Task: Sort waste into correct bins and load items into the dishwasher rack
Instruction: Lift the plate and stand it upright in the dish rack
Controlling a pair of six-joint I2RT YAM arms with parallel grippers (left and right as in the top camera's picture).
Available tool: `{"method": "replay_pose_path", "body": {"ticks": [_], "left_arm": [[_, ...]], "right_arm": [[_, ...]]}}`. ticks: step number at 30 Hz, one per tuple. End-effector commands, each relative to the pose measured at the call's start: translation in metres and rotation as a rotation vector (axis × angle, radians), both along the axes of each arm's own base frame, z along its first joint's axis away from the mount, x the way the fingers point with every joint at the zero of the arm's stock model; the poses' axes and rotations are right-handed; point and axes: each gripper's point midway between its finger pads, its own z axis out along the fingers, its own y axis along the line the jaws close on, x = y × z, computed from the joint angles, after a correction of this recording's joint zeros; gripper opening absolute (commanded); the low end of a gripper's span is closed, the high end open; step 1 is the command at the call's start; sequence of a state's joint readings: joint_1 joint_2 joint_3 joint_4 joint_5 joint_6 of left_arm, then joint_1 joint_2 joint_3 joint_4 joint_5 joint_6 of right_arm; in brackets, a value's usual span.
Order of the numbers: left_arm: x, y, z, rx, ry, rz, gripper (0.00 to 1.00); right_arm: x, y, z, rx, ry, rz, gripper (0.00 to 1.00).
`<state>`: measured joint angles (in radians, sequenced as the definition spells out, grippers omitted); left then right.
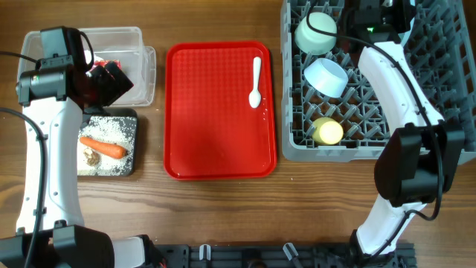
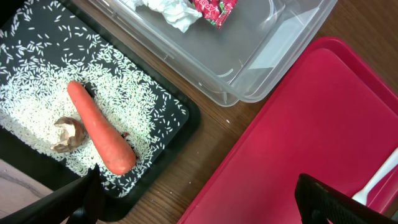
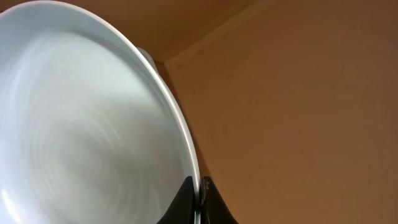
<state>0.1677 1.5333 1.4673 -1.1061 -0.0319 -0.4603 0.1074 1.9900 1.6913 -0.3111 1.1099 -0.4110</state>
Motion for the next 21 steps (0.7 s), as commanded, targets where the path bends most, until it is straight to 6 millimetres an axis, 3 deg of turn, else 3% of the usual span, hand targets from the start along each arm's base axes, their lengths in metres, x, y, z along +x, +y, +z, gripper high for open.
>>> {"method": "replay_pose_path", "body": {"ticks": [1, 9, 12, 14, 15, 16, 18, 21], "left_arm": [[0.000, 0.004, 0.005, 0.015, -0.013, 0.002, 1.00], [0.000, 0.004, 0.005, 0.015, -0.013, 0.002, 1.00], [0.000, 0.004, 0.005, 0.015, -0.013, 0.002, 1.00], [0.000, 0.004, 0.005, 0.015, -0.013, 0.002, 1.00], [0.000, 0.004, 0.005, 0.015, -0.013, 0.002, 1.00], [0.000, 0.004, 0.005, 0.015, -0.013, 0.002, 1.00], [0.000, 0.004, 0.005, 0.015, -0.013, 0.002, 1.00], [0.000, 0.004, 0.005, 0.015, -0.013, 0.002, 1.00]], "right_arm": [[0.015, 0.017, -0.020, 0.029, 0.030, 0.071, 0.04], [0.023, 0.053, -0.022, 0.047, 0.025, 0.155, 0.04], [0.021, 0.054, -0.029, 0.079, 0.029, 0.159, 0.04], [0.021, 0.057, -0.038, 0.108, 0.056, 0.183, 0.23], [0.022, 0.060, -0.042, 0.122, 0.073, 0.201, 0.49], [0.021, 0.060, -0.042, 0.122, 0.074, 0.201, 0.62], [0.021, 0.066, -0.037, 0.118, 0.070, 0.216, 0.81], [0.019, 0.084, -0.016, 0.135, 0.023, 0.265, 0.99]]}}
